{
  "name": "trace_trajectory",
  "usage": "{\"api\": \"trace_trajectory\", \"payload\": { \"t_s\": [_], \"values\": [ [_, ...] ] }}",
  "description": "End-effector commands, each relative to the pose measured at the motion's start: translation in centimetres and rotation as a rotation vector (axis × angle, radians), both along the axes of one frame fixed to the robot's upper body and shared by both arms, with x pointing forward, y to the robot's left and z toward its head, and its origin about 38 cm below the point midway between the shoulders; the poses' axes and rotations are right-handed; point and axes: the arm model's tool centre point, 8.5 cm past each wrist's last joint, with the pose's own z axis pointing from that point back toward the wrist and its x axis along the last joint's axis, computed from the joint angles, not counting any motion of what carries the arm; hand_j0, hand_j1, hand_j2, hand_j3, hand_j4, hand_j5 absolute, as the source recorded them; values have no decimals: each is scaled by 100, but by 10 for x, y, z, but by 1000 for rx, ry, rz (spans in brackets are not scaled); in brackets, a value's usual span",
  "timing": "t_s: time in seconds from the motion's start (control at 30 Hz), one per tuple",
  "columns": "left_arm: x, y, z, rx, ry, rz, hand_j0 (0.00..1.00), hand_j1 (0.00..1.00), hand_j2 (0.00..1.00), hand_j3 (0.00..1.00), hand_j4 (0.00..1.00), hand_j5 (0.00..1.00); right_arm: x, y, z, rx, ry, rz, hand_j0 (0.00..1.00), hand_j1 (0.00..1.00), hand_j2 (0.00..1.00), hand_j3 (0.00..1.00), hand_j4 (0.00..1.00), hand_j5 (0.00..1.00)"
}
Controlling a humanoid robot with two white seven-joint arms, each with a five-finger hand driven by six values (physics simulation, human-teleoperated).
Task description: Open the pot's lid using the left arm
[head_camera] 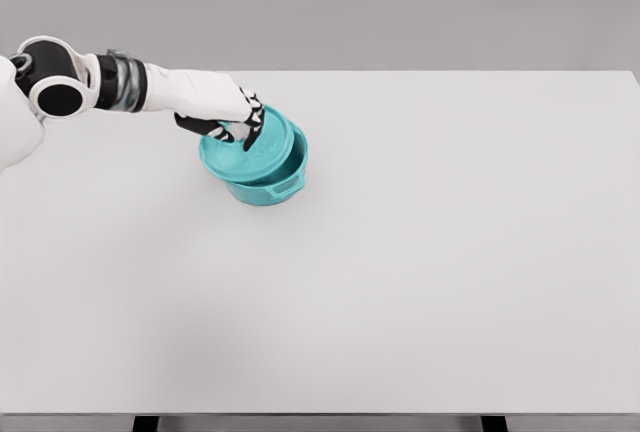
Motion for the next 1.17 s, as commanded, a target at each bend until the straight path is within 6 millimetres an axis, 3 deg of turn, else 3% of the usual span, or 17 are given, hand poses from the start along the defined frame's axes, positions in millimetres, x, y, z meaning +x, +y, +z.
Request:
{"api": "trace_trajectory", "payload": {
  "t_s": [0.0, 0.2, 0.27, 0.43, 0.47, 0.53, 0.6, 0.8, 0.83, 0.9, 0.93, 1.0, 1.13],
  "values": [
    [1, 27, 7, 10, -13, 51, 35, 35, 35, 35, 35, 35, 0, 0, 0, 0, 0, 0, 100, 100, 100, 100, 100, 100],
    [-4, 96, 20, 62, -34, 174, 36, 36, 36, 36, 36, 36, 0, 0, 0, 0, 0, 0, 100, 100, 100, 100, 100, 100],
    [-7, 108, 19, 71, -32, 196, 36, 36, 36, 36, 36, 36, -1, 0, 0, 0, 1, 0, 100, 100, 100, 100, 100, 100],
    [-8, 109, 13, 71, -19, 200, 41, 41, 41, 41, 41, 41, 0, 0, 0, 0, 0, 0, 100, 100, 100, 100, 100, 100],
    [-8, 109, 13, 71, -19, 200, 48, 48, 48, 48, 48, 48, 0, 0, 0, 0, 0, 0, 100, 100, 100, 100, 100, 100],
    [-8, 109, 14, 68, -19, 201, 85, 85, 85, 85, 85, 85, 0, 0, 0, 0, 0, 0, 100, 100, 100, 100, 100, 100],
    [-7, 105, 13, 65, -19, 194, 100, 100, 100, 100, 100, 100, 0, 0, 0, 0, 0, 0, 100, 100, 100, 100, 100, 100],
    [-7, 103, 12, 64, -17, 191, 100, 100, 100, 100, 100, 100, 0, 0, 0, 0, 0, 0, 100, 100, 100, 100, 100, 100],
    [-10, 111, 2, 71, 5, 207, 100, 100, 100, 100, 100, 100, 0, 0, 0, 0, 0, 0, 100, 100, 100, 100, 100, 100],
    [-9, 122, 15, 37, -19, 239, 100, 100, 100, 100, 100, 100, 0, 0, 0, 0, 0, 0, 100, 100, 100, 100, 100, 100],
    [-9, 143, 22, 30, -30, 291, 100, 100, 100, 100, 100, 100, 0, 0, 0, 0, 0, 0, 100, 100, 100, 100, 100, 100],
    [-6, 174, 8, 40, 7, 388, 100, 100, 100, 100, 100, 100, 0, 0, 0, 0, 0, 0, 100, 100, 100, 100, 100, 100],
    [-6, 181, 6, 44, 14, 405, 100, 100, 100, 100, 100, 100, 0, 0, 0, 0, 0, 0, 100, 100, 100, 100, 100, 100]
  ]
}}
